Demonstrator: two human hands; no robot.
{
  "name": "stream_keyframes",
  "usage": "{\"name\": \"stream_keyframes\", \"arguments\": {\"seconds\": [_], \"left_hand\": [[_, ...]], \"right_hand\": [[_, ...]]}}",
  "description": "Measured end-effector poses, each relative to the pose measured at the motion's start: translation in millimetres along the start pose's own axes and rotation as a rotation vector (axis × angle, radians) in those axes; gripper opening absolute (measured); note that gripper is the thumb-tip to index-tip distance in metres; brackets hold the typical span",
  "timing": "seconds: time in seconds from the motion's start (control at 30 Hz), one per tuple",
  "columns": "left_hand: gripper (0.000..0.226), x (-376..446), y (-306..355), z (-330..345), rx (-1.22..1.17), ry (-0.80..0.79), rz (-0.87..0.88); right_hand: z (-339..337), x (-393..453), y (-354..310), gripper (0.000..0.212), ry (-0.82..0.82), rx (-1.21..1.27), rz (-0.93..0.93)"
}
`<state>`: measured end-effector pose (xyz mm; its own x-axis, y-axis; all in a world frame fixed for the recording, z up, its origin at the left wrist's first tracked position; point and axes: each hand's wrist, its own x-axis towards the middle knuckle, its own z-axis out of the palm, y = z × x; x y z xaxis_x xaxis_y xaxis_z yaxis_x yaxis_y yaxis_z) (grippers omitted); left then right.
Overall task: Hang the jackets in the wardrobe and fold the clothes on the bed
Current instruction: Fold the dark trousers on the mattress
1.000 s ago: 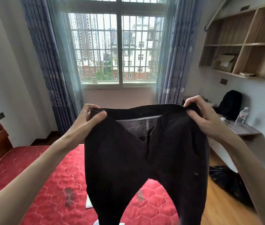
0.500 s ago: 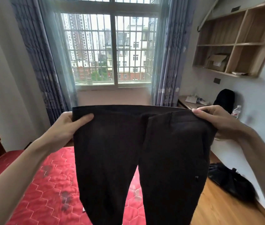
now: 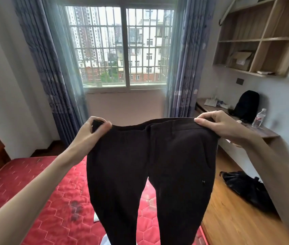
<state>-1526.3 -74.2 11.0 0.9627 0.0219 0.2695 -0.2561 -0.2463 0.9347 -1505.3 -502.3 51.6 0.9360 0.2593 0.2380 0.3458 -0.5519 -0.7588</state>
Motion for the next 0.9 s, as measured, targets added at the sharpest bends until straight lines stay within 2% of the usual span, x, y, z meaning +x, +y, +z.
{"name": "stream_keyframes", "arguments": {"seconds": [0.03,0.1,0.17,0.23,0.3,0.43,0.53,0.67,0.77,0.83,0.9], "left_hand": [[0.035,-2,1,1,0.062,-0.010,0.028],[0.032,-5,4,2,0.101,0.006,0.059],[0.030,-5,5,4,0.039,0.063,0.065],[0.037,-4,6,6,-0.058,0.133,0.023],[0.040,-4,6,13,-0.140,0.182,-0.031],[0.022,-9,12,38,-0.226,0.254,-0.118],[0.017,-14,19,62,-0.308,0.305,-0.169],[0.011,-22,29,95,-0.359,0.265,-0.184],[0.004,-30,34,116,-0.342,0.202,-0.116],[0.005,-33,33,124,-0.312,0.200,-0.075],[0.011,-33,30,126,-0.329,0.227,-0.092]], "right_hand": [[0,1,-1,0.021,0.007,0.047,0.013],[0,1,-3,0.019,0.038,0.114,0.017],[0,3,-4,0.018,0.059,0.255,0.023],[5,6,-5,0.016,0.073,0.453,0.082],[13,11,-4,0.011,0.161,0.548,0.132],[44,21,-6,0.013,0.434,0.510,0.137],[72,18,-19,0.016,0.520,0.436,0.089],[113,0,-48,0.013,0.540,0.349,0.000],[145,-9,-59,0.010,0.488,0.346,-0.052],[157,-13,-65,0.016,0.391,0.533,-0.030],[160,-17,-71,0.031,0.277,0.773,0.057]]}}
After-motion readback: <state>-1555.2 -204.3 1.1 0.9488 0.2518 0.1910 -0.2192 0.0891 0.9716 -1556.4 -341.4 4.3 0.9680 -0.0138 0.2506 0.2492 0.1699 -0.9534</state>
